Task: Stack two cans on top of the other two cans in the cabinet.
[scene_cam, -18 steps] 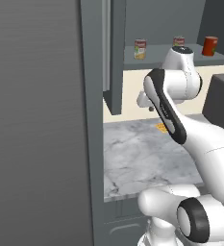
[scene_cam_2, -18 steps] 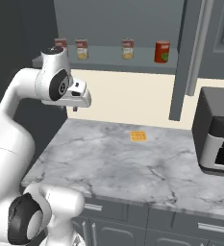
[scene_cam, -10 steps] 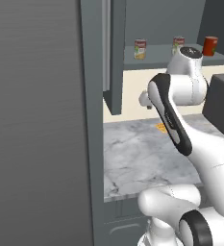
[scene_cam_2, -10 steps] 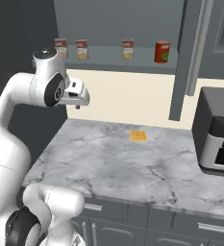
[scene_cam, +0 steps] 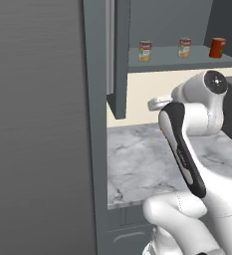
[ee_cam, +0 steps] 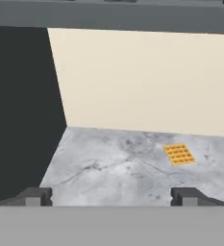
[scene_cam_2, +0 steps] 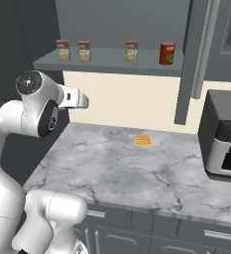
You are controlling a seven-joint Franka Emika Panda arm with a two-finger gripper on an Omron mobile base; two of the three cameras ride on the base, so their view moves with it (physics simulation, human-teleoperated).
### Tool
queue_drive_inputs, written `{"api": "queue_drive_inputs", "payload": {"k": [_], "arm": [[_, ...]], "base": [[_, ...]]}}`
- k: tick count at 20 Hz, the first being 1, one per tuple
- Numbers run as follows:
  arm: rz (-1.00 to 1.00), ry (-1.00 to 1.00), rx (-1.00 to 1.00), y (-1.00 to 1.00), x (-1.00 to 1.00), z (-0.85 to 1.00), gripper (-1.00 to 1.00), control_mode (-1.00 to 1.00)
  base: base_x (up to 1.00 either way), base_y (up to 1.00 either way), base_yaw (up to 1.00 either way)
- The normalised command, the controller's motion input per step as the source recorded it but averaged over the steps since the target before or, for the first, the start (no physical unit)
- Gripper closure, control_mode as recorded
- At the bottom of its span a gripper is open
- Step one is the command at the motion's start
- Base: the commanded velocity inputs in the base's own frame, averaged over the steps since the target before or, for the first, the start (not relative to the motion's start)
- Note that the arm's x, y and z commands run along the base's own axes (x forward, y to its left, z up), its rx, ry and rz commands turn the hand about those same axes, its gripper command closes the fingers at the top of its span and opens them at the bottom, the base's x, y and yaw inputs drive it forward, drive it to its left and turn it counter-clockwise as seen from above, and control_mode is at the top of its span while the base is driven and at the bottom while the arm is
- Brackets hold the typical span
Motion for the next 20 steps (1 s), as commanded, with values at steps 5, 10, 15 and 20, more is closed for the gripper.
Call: {"api": "queue_drive_inputs", "payload": {"k": [5, 10, 15, 20], "arm": [[0.0, -0.14, 0.0, 0.0, -0.02, 0.51, -1.0, -1.0], [0.0, -0.01, 0.0, 0.0, 0.0, 0.64, -1.0, -1.0], [0.0, 0.0, 0.0, 0.0, 0.0, 0.62, -1.0, -1.0], [0.0, -0.09, 0.0, 0.0, 0.03, 0.49, -1.0, -1.0]], "base": [[0.0, 0.0, 0.0], [0.0, 0.0, 0.0], [0.0, 0.0, 0.0], [0.0, 0.0, 0.0]]}}
